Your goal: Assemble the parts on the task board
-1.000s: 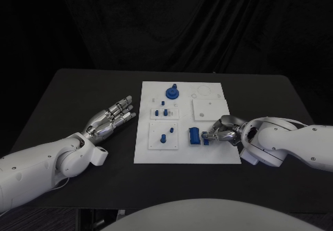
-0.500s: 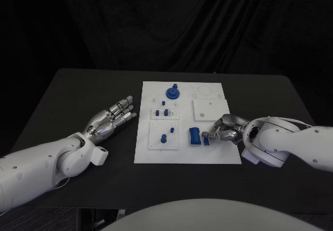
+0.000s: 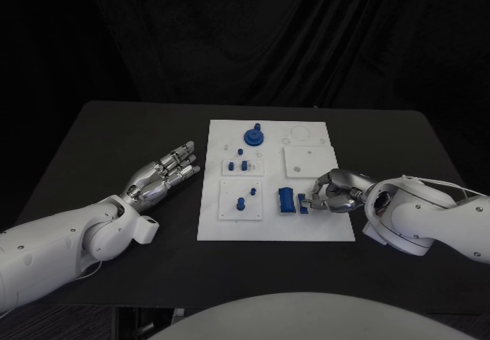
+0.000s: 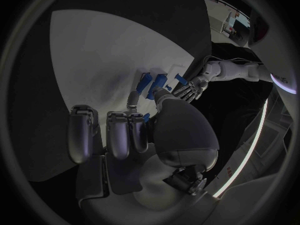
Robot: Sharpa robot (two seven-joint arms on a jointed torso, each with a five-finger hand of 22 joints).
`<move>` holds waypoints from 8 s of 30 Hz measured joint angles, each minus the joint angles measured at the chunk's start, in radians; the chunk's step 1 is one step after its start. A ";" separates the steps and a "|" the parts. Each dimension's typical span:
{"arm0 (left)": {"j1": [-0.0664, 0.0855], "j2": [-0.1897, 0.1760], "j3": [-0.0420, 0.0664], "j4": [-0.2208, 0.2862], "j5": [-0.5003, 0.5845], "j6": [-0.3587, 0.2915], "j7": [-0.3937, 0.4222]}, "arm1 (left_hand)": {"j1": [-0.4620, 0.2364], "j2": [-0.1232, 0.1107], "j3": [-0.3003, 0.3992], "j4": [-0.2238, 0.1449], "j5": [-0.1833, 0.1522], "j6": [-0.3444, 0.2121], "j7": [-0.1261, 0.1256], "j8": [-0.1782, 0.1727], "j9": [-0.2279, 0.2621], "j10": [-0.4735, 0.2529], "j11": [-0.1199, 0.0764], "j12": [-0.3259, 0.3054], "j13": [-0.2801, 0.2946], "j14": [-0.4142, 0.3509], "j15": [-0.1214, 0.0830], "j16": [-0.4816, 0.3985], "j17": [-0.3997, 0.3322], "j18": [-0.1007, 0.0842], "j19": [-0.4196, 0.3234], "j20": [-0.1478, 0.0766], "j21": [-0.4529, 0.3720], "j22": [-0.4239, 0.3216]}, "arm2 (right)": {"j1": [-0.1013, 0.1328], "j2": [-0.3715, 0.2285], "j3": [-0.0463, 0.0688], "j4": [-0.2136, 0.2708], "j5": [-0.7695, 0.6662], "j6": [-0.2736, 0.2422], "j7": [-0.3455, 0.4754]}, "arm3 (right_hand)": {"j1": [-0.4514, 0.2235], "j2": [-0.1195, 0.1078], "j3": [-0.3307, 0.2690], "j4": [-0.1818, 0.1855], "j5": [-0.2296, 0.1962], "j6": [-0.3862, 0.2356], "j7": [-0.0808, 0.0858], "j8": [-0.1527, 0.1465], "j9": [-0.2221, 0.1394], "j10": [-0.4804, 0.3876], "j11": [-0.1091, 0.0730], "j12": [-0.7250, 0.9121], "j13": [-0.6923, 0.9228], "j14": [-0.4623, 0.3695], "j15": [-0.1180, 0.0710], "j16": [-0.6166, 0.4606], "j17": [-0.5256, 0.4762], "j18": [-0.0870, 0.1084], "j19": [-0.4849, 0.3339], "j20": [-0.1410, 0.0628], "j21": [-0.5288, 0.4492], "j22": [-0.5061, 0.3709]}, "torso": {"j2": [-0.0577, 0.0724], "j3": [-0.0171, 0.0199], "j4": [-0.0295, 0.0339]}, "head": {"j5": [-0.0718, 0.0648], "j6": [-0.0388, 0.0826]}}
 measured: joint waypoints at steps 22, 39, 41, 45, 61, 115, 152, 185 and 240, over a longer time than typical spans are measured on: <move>-0.001 -0.004 0.000 -0.001 0.000 0.001 0.000 | 0.000 0.000 0.000 0.000 0.000 0.000 0.000 0.000 0.000 0.000 0.000 0.000 0.000 0.000 0.000 0.000 0.001 0.000 0.000 0.000 0.000 0.000 | -0.026 -0.046 0.000 0.023 -0.374 -0.029 0.118 | 0.017 0.009 -0.030 -0.009 0.000 -0.281 0.033 0.065 0.077 0.000 0.000 0.000 0.001 -0.001 0.006 0.007 0.000 0.000 0.000 0.007 -0.008 0.001 | 0.000 0.0007 -0.0005 | 0.006 0.000; -0.004 -0.008 0.000 -0.001 0.000 0.001 0.000 | 0.000 0.000 0.000 0.000 0.000 0.000 0.000 0.000 0.000 0.000 0.000 0.000 0.000 0.000 0.000 0.000 0.000 0.000 0.000 0.000 0.000 0.000 | -0.064 -0.057 0.000 0.033 -0.426 -0.057 0.180 | 0.041 -0.059 -0.035 0.028 0.005 -0.328 0.033 0.103 0.071 -0.004 0.004 0.000 0.000 0.002 0.009 0.007 0.000 0.000 0.000 0.007 -0.014 0.001 | -0.001 0.0002 -0.0005 | 0.006 0.000; -0.004 -0.008 0.000 0.000 0.000 0.001 0.000 | 0.000 0.000 0.000 0.000 0.000 0.001 0.001 0.000 0.000 0.001 0.001 0.000 0.000 0.000 0.000 0.000 0.000 0.000 0.000 0.000 0.000 0.000 | -0.065 -0.056 0.000 0.032 -0.430 -0.061 0.180 | 0.046 -0.054 -0.031 0.026 0.005 -0.332 0.036 0.106 0.070 0.000 0.007 0.000 0.000 0.002 0.009 0.007 0.000 0.000 0.000 0.007 -0.018 0.000 | -0.001 0.0002 -0.0006 | 0.007 0.000; -0.005 -0.008 0.000 0.000 0.000 0.001 0.000 | 0.000 0.000 0.000 0.000 0.000 0.004 0.004 0.000 0.000 0.004 0.003 0.000 0.000 0.000 0.000 0.000 0.000 0.000 0.000 0.000 0.000 0.000 | -0.066 -0.056 0.000 0.028 -0.436 -0.069 0.179 | 0.061 -0.031 -0.016 0.022 0.005 -0.342 0.036 0.119 0.065 0.000 0.007 0.000 0.000 -0.001 0.012 0.007 0.000 0.009 -0.002 0.012 -0.051 0.000 | -0.001 0.0006 -0.0008 | 0.008 0.000; -0.006 -0.007 0.000 -0.001 0.000 0.001 -0.001 | -0.004 0.004 0.000 0.000 0.000 0.004 0.004 0.000 0.000 0.004 0.003 0.000 0.000 0.000 0.000 0.000 0.000 0.000 0.000 0.000 0.000 0.000 | -0.067 -0.042 0.000 0.009 -0.444 -0.077 0.172 | 0.113 -0.010 -0.003 0.009 0.005 -0.355 0.042 0.144 0.055 0.000 0.007 0.000 0.000 0.002 0.016 0.007 0.000 0.016 0.000 0.014 -0.057 0.000 | 0.000 0.0007 0.0000 | 0.006 0.000; -0.007 -0.004 0.000 -0.002 0.000 0.004 -0.002 | -0.004 0.004 0.000 0.000 0.000 0.004 0.004 0.000 0.000 0.003 0.003 0.000 0.000 0.000 0.000 0.000 0.000 0.000 0.000 0.000 0.000 0.000 | -0.068 0.006 0.000 -0.041 -0.440 -0.024 0.110 | 0.157 0.030 0.009 0.000 0.005 -0.333 0.042 0.188 0.032 -0.001 0.013 0.000 0.000 0.002 0.016 0.007 0.000 0.016 -0.003 0.018 -0.065 0.000 | 0.000 0.0000 0.0007 | 0.010 0.000; -0.010 -0.004 0.000 -0.003 0.000 0.009 -0.003 | -0.004 0.004 0.007 -0.007 0.000 0.004 0.014 0.000 0.001 0.003 0.003 0.000 0.000 0.000 0.000 0.000 0.001 0.000 0.000 0.000 0.000 0.000 | -0.068 -0.003 0.000 -0.029 -0.428 -0.059 0.116 | 0.045 -0.014 -0.046 0.030 0.005 -0.333 0.042 0.224 -0.003 -0.001 0.013 0.000 0.000 -0.002 0.019 0.007 0.000 0.016 -0.003 0.018 -0.073 0.001 | 0.000 0.0007 -0.0008 | 0.011 0.000; -0.012 -0.002 0.000 -0.005 0.000 0.011 -0.005 | -0.008 0.008 0.007 -0.007 0.000 0.004 0.014 0.000 0.001 0.003 0.003 0.000 0.000 0.000 0.000 0.000 0.000 0.000 0.000 0.000 0.000 0.000 | -0.068 0.023 0.000 -0.066 -0.427 -0.052 0.116 | 0.125 0.010 -0.012 0.007 0.005 -0.326 0.034 0.249 -0.031 -0.002 0.013 0.000 0.001 -0.002 0.019 0.007 0.000 0.015 -0.003 0.018 -0.076 0.000 | 0.000 -0.0006 0.0003 | 0.013 0.000; 0.060 -0.072 0.000 0.115 -0.041 -0.157 -0.001 | 0.004 -0.004 0.019 -0.044 0.077 0.079 0.029 0.015 0.009 0.054 0.032 0.043 0.016 -0.002 -0.023 0.000 0.000 0.016 0.004 -0.004 0.005 -0.004 | 0.038 0.092 0.001 -0.155 -0.038 -0.476 0.539 | -0.164 -0.181 1.030 -0.386 -0.003 -0.538 0.088 0.317 -0.213 -0.899 0.136 -0.644 -0.348 -0.513 0.132 -0.488 -0.506 0.141 -0.632 0.112 -0.683 0.001 | -0.033 0.0168 -0.0036 | 0.003 0.000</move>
